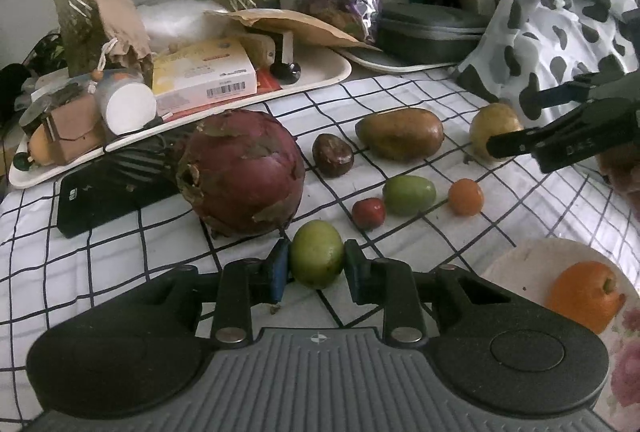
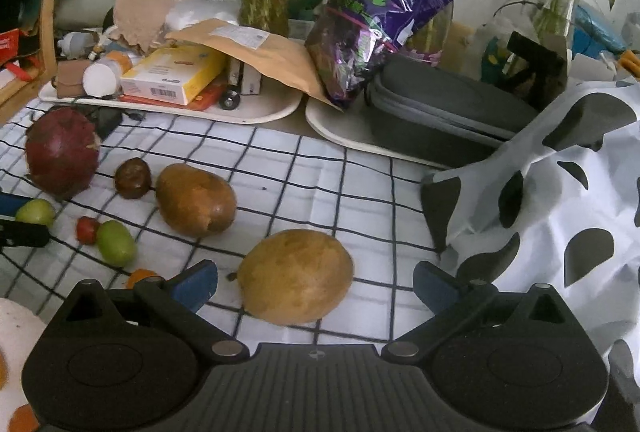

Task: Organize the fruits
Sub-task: 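Grasp the green lime with the left tool while the right tool grasps the yellow mango, then place the green lime with left tool while right tool places the mango on the plate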

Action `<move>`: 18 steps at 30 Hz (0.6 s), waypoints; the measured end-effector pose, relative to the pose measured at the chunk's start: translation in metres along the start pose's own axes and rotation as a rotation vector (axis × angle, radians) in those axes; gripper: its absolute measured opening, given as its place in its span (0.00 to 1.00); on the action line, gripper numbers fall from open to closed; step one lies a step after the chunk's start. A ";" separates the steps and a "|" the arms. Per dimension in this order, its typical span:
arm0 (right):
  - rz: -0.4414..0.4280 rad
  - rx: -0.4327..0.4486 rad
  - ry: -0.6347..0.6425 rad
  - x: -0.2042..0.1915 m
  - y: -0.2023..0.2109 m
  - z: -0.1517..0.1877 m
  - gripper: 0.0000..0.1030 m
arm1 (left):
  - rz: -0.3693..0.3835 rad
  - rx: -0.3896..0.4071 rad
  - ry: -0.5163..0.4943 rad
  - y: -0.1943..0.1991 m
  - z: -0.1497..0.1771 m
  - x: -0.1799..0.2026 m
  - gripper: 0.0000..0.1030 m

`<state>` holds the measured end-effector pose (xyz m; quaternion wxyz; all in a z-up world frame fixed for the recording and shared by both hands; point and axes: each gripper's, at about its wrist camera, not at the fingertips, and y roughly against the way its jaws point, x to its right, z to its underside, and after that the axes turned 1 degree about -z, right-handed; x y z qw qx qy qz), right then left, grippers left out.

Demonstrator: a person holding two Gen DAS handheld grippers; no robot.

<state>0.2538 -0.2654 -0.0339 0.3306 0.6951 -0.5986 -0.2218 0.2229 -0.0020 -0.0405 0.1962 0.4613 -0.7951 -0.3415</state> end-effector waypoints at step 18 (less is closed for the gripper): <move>-0.138 -0.036 -0.034 0.005 -0.020 0.000 0.65 | 0.014 0.009 -0.004 0.004 0.001 -0.001 0.27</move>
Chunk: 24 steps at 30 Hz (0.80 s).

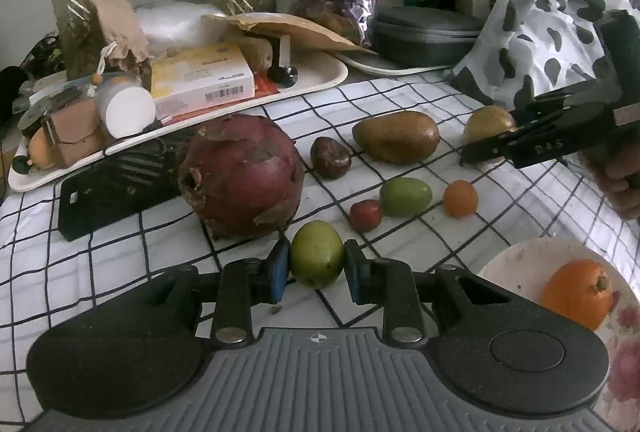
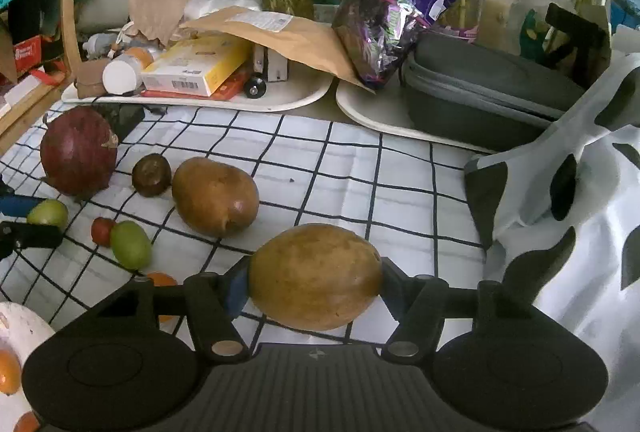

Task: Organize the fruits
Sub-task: 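Place the green lime with left tool while right tool places the mango on the plate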

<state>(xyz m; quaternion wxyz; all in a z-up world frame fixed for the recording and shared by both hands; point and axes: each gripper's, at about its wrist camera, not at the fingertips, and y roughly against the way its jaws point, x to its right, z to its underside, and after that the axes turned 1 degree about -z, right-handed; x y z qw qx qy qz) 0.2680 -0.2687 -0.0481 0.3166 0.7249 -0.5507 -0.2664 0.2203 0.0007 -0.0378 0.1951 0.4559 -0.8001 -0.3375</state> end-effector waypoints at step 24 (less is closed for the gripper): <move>-0.013 0.091 -0.014 -0.026 0.074 0.013 0.64 | 0.031 0.060 0.025 0.043 0.021 0.019 0.27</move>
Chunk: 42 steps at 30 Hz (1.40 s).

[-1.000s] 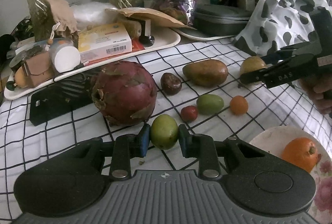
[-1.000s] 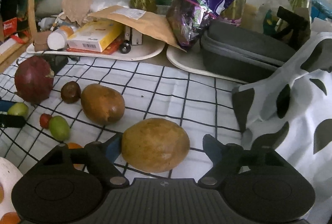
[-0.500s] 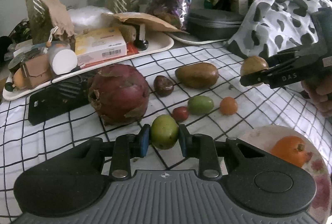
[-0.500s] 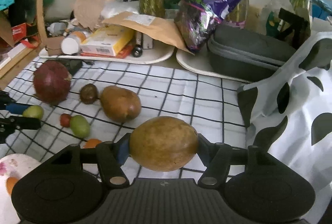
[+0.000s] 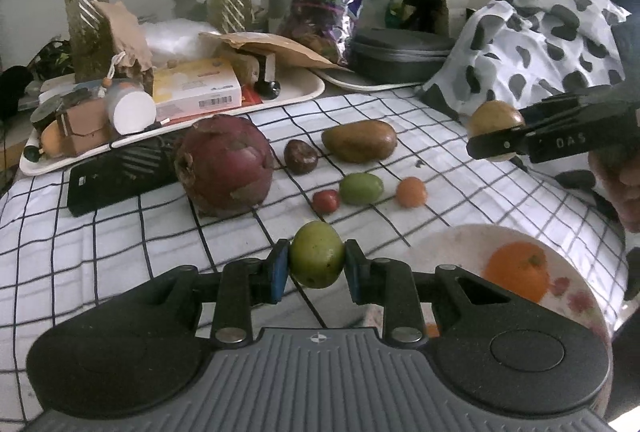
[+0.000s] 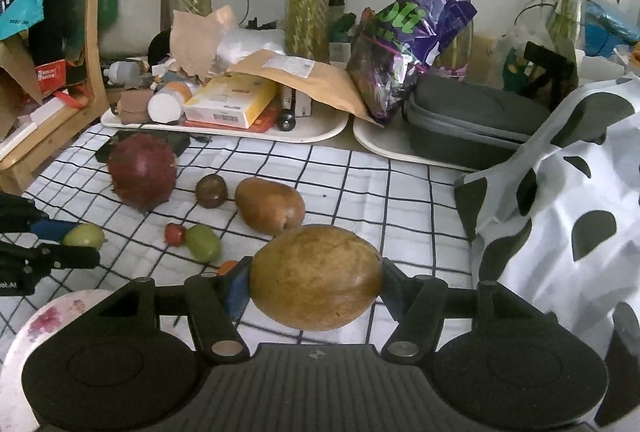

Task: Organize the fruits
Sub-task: 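Place the green lime with left tool while right tool places the mango on the plate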

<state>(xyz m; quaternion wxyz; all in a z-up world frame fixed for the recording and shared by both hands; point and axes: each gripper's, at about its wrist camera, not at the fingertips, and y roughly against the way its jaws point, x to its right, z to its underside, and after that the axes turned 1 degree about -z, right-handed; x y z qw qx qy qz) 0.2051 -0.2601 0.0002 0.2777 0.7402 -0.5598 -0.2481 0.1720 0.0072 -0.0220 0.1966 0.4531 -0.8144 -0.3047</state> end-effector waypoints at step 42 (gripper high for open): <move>-0.107 -0.138 0.106 -0.094 0.073 0.086 0.65 | -0.010 -0.136 0.034 0.045 0.055 0.063 0.36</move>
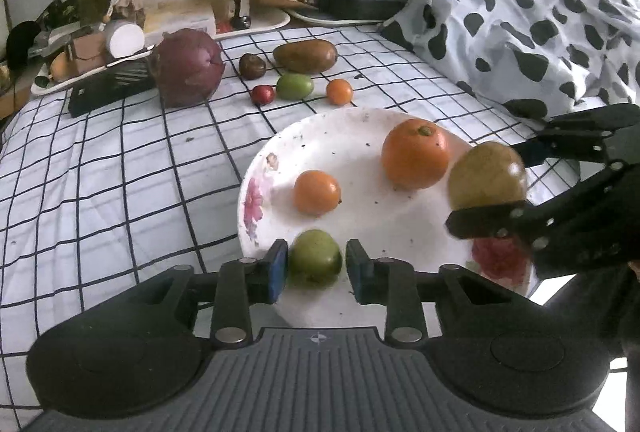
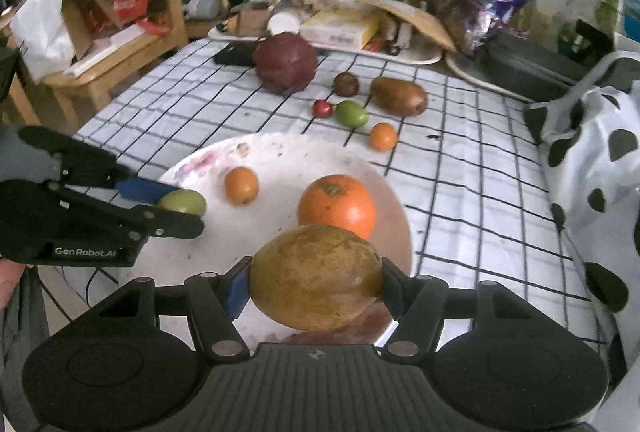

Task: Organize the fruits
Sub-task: 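Place the green lime with left tool while right tool places the mango on the plate, then lift both open tools away from the plate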

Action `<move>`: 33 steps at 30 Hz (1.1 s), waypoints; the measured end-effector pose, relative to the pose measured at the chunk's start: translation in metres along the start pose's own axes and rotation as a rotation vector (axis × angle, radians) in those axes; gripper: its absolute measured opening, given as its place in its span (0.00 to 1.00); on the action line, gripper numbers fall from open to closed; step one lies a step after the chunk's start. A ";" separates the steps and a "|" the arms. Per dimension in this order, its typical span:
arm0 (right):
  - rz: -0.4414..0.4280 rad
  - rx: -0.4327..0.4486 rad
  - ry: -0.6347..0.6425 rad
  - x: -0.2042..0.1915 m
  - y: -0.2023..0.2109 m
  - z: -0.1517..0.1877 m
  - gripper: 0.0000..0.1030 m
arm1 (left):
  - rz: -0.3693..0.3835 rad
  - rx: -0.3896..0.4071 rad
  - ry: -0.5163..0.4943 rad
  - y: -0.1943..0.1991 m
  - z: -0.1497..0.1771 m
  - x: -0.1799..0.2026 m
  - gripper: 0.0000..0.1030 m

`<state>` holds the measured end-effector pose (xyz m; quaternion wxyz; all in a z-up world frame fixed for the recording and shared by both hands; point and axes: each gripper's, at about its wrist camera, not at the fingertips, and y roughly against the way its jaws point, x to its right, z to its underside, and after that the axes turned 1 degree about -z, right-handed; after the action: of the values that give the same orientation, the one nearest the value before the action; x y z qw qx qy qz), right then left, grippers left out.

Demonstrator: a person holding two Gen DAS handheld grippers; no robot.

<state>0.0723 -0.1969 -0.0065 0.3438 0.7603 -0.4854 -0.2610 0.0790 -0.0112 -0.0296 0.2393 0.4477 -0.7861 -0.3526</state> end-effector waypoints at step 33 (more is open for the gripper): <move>0.158 0.060 -0.063 -0.013 0.036 0.020 1.00 | -0.088 0.157 0.054 0.062 0.017 0.012 0.64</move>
<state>0.0325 -0.2005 0.0099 0.3249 0.7210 -0.5622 -0.2420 0.0279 0.0059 0.0078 0.2088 0.5085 -0.7842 -0.2878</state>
